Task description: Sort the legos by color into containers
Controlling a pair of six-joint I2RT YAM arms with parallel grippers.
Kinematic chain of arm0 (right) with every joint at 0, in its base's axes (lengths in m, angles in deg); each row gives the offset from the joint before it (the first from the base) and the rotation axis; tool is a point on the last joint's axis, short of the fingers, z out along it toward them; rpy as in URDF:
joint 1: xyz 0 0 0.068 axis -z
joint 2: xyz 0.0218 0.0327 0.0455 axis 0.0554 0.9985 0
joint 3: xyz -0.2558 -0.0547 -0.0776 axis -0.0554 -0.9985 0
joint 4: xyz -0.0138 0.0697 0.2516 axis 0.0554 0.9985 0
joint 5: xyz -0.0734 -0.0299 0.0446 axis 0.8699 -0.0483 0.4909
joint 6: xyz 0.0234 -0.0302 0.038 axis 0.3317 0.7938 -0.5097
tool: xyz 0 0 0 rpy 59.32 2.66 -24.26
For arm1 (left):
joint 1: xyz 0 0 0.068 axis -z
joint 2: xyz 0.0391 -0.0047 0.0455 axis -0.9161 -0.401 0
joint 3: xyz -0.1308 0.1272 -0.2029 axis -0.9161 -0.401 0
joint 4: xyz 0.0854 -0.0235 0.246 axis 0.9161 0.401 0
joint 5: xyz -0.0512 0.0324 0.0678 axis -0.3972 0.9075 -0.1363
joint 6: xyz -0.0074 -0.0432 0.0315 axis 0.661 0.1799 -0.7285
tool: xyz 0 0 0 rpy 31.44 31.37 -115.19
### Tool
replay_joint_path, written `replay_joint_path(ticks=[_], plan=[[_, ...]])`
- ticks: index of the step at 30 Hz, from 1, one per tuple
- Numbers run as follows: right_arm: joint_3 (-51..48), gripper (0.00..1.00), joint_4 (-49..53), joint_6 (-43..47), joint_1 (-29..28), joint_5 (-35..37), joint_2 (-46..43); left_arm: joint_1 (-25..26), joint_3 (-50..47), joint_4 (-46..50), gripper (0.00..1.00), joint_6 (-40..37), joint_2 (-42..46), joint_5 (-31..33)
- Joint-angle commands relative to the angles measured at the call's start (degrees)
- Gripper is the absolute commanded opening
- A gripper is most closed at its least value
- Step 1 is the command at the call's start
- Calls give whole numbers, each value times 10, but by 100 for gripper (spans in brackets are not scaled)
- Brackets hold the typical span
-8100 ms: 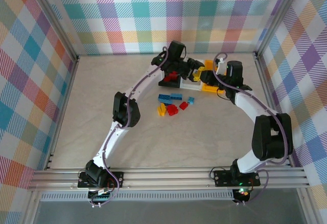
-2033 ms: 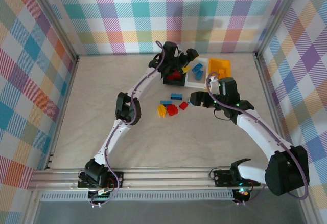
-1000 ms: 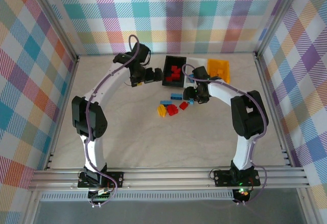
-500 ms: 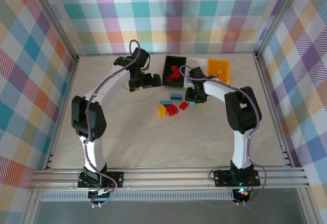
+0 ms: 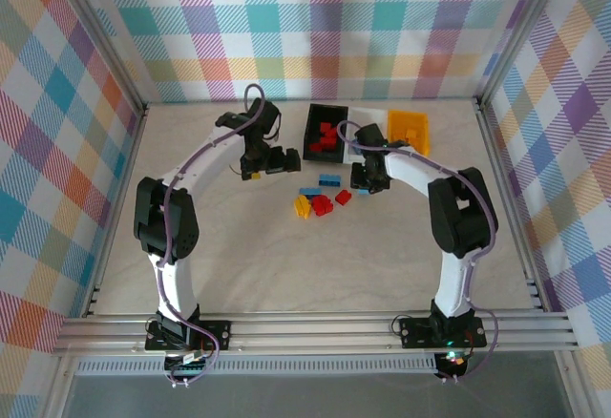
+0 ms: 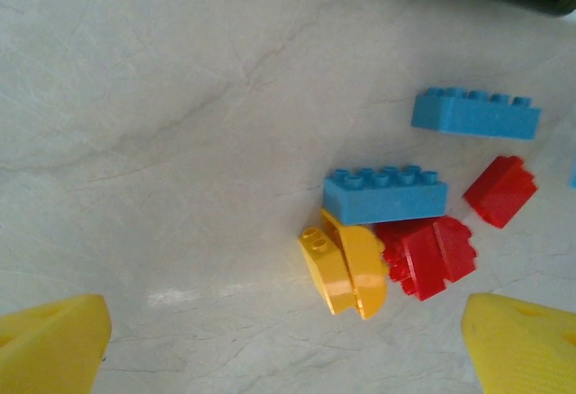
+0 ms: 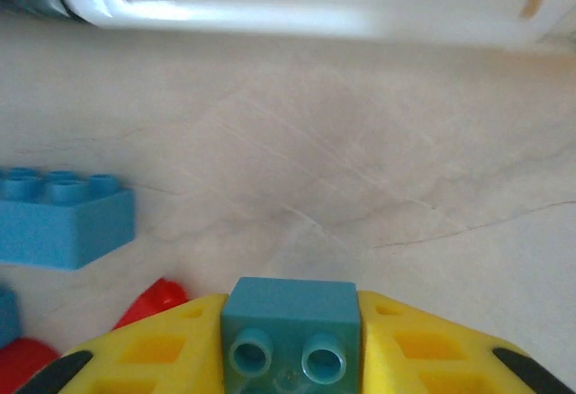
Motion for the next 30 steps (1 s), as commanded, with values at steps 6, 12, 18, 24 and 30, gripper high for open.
replay_joint_path(ticks=[6,12,18,24,30], plan=[[122,37,18,50,37,14,10,22,-81,-7,100,-30,32,-26],[260,38,19,72,64,14,115,41,-118,-18,100,-35,42,-43],[381,48,29,91,81,6,202,52,-109,-24,100,-52,24,-52],[336,57,16,99,79,-22,153,61,-70,-35,100,-53,-26,-64],[151,58,-26,89,66,-76,20,64,-48,-38,93,-29,-81,-55]])
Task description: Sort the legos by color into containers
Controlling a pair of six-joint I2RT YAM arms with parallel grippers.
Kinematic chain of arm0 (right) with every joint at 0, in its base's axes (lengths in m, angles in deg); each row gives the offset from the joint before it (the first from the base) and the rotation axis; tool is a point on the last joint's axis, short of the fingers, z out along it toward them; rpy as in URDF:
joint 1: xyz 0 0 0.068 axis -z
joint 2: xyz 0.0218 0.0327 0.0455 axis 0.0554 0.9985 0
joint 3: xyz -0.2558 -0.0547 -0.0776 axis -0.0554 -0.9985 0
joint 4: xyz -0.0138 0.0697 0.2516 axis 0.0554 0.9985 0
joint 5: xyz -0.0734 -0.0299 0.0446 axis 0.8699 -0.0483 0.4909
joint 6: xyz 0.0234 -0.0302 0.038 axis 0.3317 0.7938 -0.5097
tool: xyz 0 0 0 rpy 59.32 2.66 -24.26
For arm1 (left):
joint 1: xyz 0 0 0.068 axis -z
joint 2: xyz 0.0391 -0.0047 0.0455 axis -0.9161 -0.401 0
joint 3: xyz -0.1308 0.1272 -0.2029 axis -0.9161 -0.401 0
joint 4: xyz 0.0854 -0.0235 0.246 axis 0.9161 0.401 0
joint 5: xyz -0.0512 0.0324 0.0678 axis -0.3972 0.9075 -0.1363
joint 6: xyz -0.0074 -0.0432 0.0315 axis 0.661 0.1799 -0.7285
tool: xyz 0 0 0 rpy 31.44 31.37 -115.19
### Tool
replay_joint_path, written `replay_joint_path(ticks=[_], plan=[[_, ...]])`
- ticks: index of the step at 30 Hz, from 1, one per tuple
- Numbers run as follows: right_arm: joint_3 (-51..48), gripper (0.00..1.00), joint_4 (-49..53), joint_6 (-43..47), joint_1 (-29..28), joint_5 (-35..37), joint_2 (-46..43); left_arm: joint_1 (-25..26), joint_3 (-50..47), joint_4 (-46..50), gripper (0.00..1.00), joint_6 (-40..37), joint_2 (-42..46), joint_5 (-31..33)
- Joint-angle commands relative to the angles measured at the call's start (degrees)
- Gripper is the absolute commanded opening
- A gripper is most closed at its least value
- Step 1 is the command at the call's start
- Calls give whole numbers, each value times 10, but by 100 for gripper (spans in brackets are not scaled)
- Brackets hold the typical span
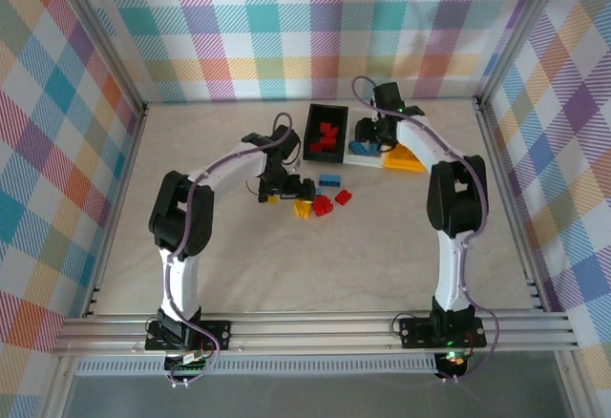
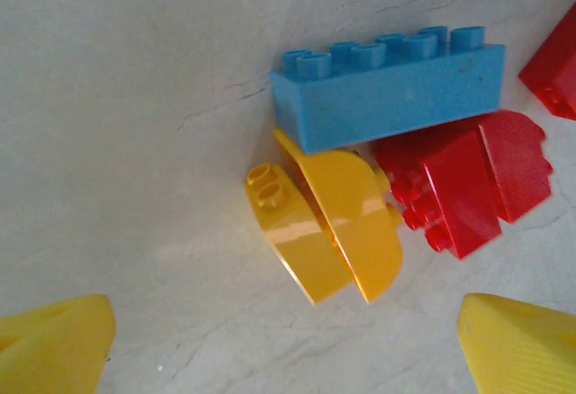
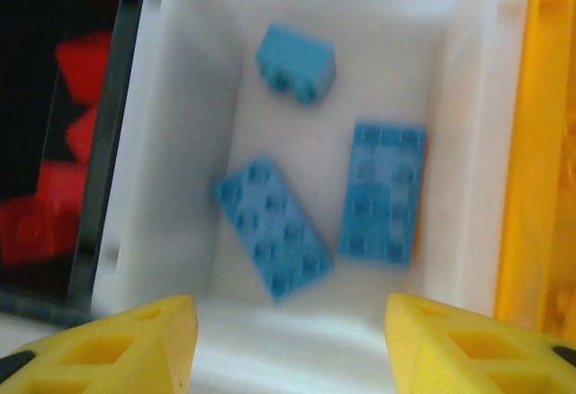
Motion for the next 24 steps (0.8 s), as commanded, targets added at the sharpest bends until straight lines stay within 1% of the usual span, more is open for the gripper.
replay_joint_path(ticks=[1,3,5,8,10,13,17,24], plan=[[-79,58,-22,0,-15,-56,-87,3,20,1,89,13,-33,0],[-124,58,-27,-2,-24,-76,-118,3,29,1,84,21,-45,10],[-156,58,-34,-3,-32,-90,-139,3,40,3,81,27,-58,18],[-194,58,-43,-9,-40,-102,-164,2,57,7,81,28,-79,23],[-210,57,-47,-15,-41,-107,-172,2,66,16,78,26,-89,30],[-215,57,-47,-17,-43,-114,-174,-1,60,29,77,26,-91,48],[-207,57,-48,-19,-46,-132,-168,-14,42,29,80,24,-88,51],[-200,57,-52,-19,-55,-145,-156,-59,27,39,80,27,-82,74]])
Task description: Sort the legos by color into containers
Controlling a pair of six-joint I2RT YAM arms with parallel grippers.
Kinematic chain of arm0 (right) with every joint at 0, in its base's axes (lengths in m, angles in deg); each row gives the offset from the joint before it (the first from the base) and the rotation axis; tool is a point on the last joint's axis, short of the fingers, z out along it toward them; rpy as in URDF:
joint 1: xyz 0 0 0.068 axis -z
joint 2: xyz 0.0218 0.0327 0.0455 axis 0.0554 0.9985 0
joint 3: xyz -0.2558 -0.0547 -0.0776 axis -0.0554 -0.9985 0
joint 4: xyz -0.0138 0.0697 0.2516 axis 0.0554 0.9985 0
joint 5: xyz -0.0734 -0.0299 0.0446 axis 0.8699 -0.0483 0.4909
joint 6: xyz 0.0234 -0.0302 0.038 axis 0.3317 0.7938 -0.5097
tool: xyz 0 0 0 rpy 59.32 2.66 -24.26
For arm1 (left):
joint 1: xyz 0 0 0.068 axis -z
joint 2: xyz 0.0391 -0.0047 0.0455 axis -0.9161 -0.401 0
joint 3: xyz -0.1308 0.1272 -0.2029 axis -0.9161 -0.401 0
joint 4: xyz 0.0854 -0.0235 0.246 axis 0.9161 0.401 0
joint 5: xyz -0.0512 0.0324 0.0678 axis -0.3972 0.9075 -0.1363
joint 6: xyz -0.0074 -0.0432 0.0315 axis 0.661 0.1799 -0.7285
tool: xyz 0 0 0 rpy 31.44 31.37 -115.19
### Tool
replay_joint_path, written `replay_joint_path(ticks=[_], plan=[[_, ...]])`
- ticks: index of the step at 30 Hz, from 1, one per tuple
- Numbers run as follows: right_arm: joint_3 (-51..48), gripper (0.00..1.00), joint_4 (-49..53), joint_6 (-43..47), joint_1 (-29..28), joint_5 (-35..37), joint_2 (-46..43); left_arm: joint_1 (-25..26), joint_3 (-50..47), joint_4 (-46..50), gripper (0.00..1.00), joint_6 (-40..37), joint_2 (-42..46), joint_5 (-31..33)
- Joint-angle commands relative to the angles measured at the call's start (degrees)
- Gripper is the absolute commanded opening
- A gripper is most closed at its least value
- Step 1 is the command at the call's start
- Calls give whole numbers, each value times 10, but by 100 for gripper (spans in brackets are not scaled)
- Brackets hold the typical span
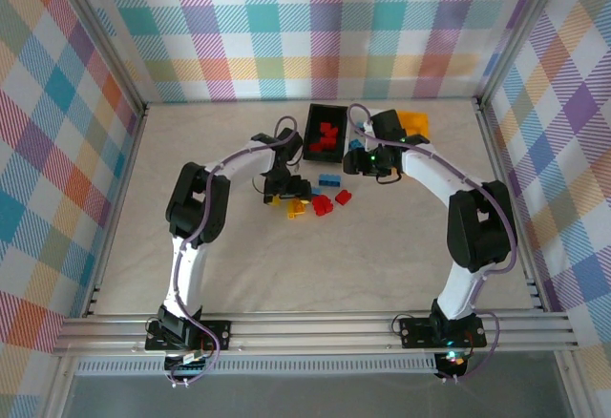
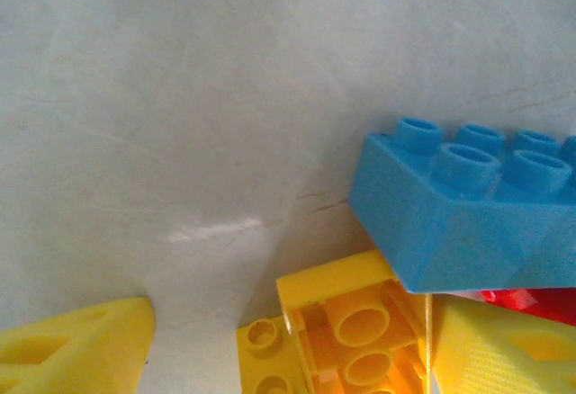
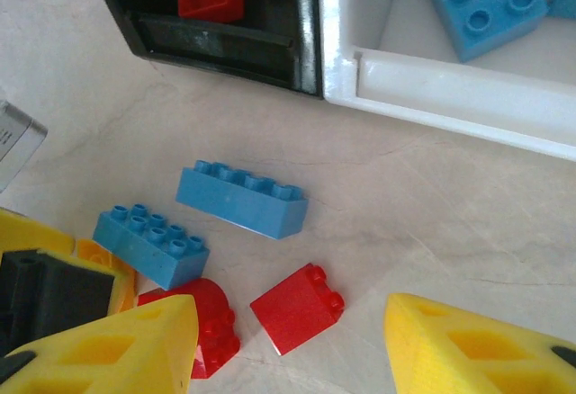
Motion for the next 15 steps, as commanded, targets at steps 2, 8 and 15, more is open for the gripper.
replay_joint_path(ticks=[2,8,15], plan=[[21,57,-11,-4,-8,-23,9,-50,-34,39,79,-4,8,53],[29,57,-10,-8,-12,-28,19,-96,-87,38,77,-13,42,71],[29,57,-13,-11,-16,-36,26,-118,-134,37,53,-20,76,71]])
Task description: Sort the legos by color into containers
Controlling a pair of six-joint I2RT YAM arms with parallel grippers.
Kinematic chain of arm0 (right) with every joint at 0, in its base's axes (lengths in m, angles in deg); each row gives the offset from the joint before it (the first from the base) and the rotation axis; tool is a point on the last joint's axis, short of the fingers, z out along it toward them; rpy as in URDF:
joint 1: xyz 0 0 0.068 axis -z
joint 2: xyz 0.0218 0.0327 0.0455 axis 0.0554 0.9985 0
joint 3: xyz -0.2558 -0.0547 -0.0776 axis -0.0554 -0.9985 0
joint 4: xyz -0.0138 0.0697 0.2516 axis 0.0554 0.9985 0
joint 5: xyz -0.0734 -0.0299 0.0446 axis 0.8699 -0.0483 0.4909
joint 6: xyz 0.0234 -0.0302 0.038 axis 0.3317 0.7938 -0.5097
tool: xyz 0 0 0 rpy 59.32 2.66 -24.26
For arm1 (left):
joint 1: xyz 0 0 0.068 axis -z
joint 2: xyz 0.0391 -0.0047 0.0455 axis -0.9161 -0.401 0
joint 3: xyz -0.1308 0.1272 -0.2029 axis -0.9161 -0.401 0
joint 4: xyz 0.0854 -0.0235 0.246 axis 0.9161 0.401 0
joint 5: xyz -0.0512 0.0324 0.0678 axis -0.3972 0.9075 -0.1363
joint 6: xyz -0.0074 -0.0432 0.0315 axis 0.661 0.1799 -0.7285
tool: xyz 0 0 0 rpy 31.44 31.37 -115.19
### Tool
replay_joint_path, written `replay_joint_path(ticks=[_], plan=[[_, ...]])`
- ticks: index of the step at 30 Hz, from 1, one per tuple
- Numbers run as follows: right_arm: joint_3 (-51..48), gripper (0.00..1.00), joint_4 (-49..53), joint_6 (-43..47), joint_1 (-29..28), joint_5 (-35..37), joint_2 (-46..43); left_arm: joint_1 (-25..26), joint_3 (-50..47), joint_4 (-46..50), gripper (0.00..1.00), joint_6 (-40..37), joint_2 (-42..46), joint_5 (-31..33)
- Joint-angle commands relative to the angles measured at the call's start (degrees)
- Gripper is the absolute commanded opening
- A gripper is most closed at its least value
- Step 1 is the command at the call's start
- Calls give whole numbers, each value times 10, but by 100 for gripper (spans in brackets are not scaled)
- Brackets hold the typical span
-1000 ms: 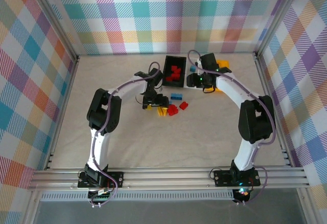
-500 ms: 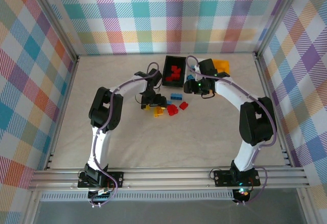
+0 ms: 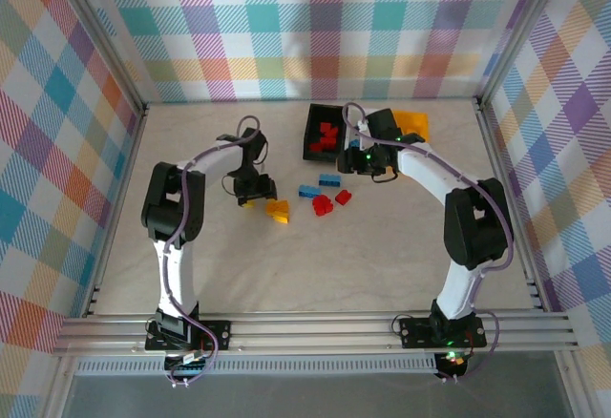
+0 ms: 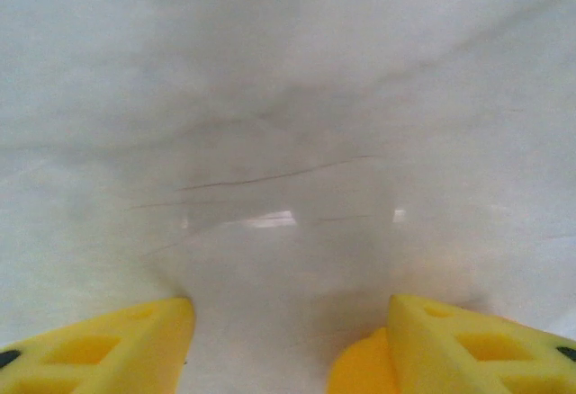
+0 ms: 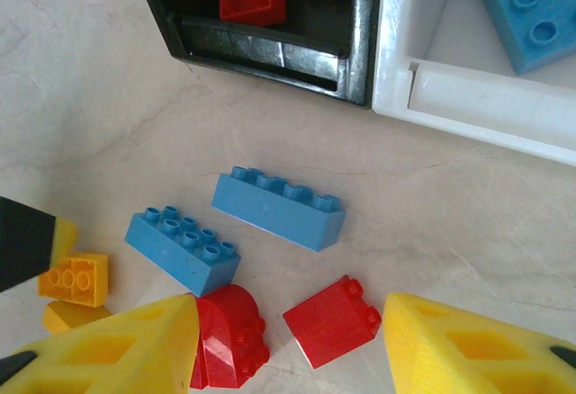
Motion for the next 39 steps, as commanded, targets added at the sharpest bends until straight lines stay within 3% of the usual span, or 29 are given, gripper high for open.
replay_joint_path(ticks=[1,10,21,33,39], plan=[[14,57,-6,-8,-5,-15,10,-14,-36,50,54,-9,15,53],[9,57,-4,-7,-9,-18,2,3,-37,0,94,-9,31,-27],[-54,57,-13,-6,-9,-25,-37,81,9,24,91,-19,-18,-46],[-92,56,-36,-24,-13,-26,-57,102,32,44,85,-22,-39,-44],[-108,57,-38,-24,-13,-22,-68,136,56,66,86,-30,-39,-50]])
